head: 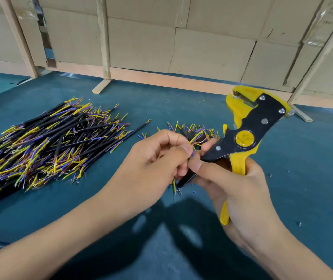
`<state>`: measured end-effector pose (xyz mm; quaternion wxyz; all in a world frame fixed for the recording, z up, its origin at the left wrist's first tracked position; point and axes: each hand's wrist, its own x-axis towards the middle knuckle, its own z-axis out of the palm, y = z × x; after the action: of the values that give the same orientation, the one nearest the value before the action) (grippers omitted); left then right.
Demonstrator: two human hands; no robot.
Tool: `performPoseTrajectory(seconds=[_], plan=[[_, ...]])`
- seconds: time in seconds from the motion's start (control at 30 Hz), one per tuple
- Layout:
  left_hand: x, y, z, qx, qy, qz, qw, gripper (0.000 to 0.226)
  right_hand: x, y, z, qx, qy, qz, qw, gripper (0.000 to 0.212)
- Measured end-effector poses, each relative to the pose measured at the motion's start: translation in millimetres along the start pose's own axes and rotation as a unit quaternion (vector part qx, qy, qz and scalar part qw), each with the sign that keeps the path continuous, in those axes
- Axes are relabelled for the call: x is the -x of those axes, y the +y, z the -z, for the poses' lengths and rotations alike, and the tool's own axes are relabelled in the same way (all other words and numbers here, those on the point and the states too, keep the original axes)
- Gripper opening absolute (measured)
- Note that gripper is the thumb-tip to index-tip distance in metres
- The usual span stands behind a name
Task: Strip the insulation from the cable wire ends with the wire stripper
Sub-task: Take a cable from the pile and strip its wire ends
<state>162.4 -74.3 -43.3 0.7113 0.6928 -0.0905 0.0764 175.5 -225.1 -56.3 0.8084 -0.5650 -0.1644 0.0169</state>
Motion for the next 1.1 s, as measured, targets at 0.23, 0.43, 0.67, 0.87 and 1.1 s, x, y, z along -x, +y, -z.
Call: performPoseTrajectory(seconds=[0.23,0.43,0.67,0.87,1.1], plan=[[2.6,0.5,-1.1,0.021,-0.005,-0.009,1.000,0.017,1.0,-0.2,0.8,-0.048,-0.034,-0.040,0.998,0.020],[4.4,-1.9,-0.9,-0.019,-0.032,-0.027,0.999,0.017,0.9,-0.9,0.2,-0.033,-0.043,-0.024,0.998,0.018],[1.4,-1.6,5.8,0.010,-0.039,-0.034,0.999,0.022,1.3,10.9,1.5,0.026,0.007,0.007,1.000,0.010],[-6.3,-0.4,19.2,0.025,0.030,-0.078,0.996,0.018,4.6,13.4,5.2,-0.054,-0.074,-0.056,0.994,0.023],[-6.6,2.7,17.1,0.075,0.096,-0.084,0.989,0.015,13.0,21.5,7.1,-0.093,-0.212,-0.089,0.969,0.026]])
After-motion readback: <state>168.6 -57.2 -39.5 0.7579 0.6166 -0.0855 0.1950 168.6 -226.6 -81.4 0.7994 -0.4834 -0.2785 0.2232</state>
